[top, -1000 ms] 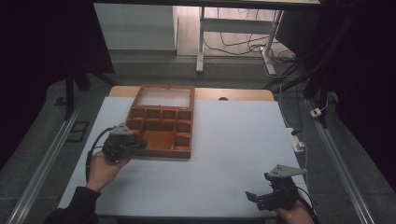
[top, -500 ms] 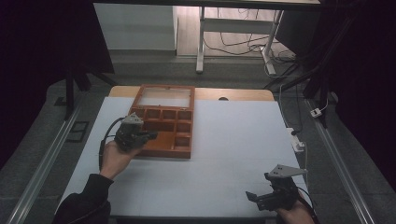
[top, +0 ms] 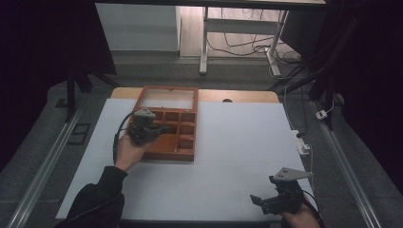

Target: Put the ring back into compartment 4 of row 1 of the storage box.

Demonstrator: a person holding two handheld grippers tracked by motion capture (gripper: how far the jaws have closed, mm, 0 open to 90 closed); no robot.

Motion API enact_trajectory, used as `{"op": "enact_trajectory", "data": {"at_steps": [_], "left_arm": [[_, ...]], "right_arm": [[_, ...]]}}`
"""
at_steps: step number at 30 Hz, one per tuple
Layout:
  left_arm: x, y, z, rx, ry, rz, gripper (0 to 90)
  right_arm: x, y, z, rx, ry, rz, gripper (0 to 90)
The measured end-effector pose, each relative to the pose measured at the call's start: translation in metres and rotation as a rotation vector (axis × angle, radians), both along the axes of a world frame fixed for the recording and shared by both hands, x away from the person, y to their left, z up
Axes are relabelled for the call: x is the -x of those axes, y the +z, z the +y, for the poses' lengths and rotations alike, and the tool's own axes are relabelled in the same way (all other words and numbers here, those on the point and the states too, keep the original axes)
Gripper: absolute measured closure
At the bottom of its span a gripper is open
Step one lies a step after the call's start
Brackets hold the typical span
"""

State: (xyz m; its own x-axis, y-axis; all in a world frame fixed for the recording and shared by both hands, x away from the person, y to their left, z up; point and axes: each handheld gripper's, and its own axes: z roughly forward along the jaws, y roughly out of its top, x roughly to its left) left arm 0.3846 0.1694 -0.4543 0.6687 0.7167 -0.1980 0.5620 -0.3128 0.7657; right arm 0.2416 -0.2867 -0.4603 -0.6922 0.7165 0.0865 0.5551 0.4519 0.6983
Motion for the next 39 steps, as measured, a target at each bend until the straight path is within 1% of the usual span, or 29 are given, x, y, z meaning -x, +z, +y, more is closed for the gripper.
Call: {"op": "enact_trajectory", "data": {"at_steps": [5,10,15,21,27,35,39], "left_arm": [[-0.012,-0.001,-0.009,-0.005,0.002,-0.005,86.7],[-0.024,-0.002,-0.017,0.003,0.000,-0.005,86.5],[-0.035,-0.003,-0.026,-0.010,-0.002,-0.010,86.5],[-0.048,0.000,-0.031,-0.002,0.009,-0.015,86.5],[-0.059,0.004,-0.038,-0.002,0.007,-0.022,86.5],[-0.074,-0.001,-0.047,0.012,0.015,-0.007,86.5],[-0.080,-0.002,-0.053,0.008,0.016,-0.010,86.5]], "right_arm": [[0.000,0.000,0.000,-0.003,-0.005,0.003,0.1],[0.000,0.000,-0.001,-0.003,-0.003,0.002,0.1],[0.000,0.000,-0.001,0.000,-0.003,0.000,0.2],[0.000,0.000,-0.001,-0.002,-0.004,0.001,0.2],[0.000,0.000,-0.001,-0.005,-0.003,0.003,0.2],[0.000,0.000,-0.002,-0.013,-0.004,0.007,0.2],[0.000,0.000,-0.002,-0.015,-0.005,0.008,0.2]]}}
